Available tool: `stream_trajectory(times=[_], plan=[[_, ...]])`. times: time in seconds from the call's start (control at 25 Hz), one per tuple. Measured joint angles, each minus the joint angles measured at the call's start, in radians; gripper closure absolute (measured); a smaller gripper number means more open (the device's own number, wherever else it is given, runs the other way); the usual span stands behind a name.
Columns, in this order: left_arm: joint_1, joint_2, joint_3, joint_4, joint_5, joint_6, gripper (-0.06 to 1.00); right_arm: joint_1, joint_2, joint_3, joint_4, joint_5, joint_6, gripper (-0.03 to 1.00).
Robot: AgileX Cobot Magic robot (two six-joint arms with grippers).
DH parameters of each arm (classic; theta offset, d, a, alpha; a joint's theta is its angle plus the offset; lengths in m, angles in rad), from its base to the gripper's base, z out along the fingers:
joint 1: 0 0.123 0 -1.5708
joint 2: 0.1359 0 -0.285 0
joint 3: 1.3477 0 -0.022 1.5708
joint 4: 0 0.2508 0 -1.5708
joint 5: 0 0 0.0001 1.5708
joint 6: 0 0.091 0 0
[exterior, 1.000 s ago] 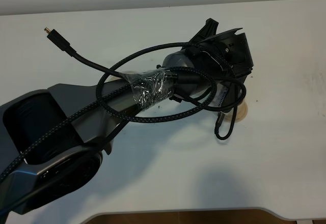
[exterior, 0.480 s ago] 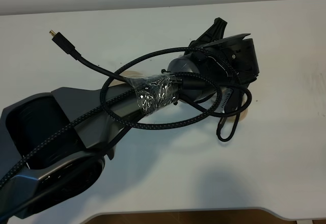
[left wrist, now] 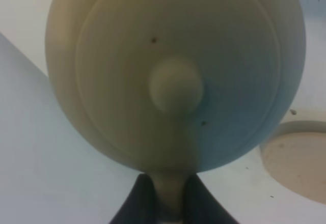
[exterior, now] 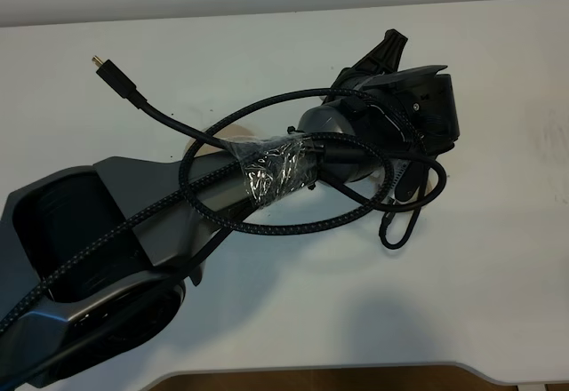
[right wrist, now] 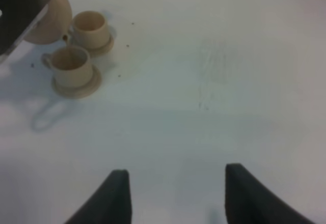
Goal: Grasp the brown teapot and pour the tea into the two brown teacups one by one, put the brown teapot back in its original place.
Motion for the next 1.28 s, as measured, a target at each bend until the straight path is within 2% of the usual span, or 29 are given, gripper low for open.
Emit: stream_trajectory(times=[0.4,1.28], plan=[[0.0,0.0,0.0,0.008,-0.013,0.073,0.84,0.0,0.0,0.0,0.0,0.0,0.0,0.53],[-0.001,0.0,0.0,0.057,-0.038,0.139,0.84,0.0,0.0,0.0,0.0,0.0,0.0,0.53]])
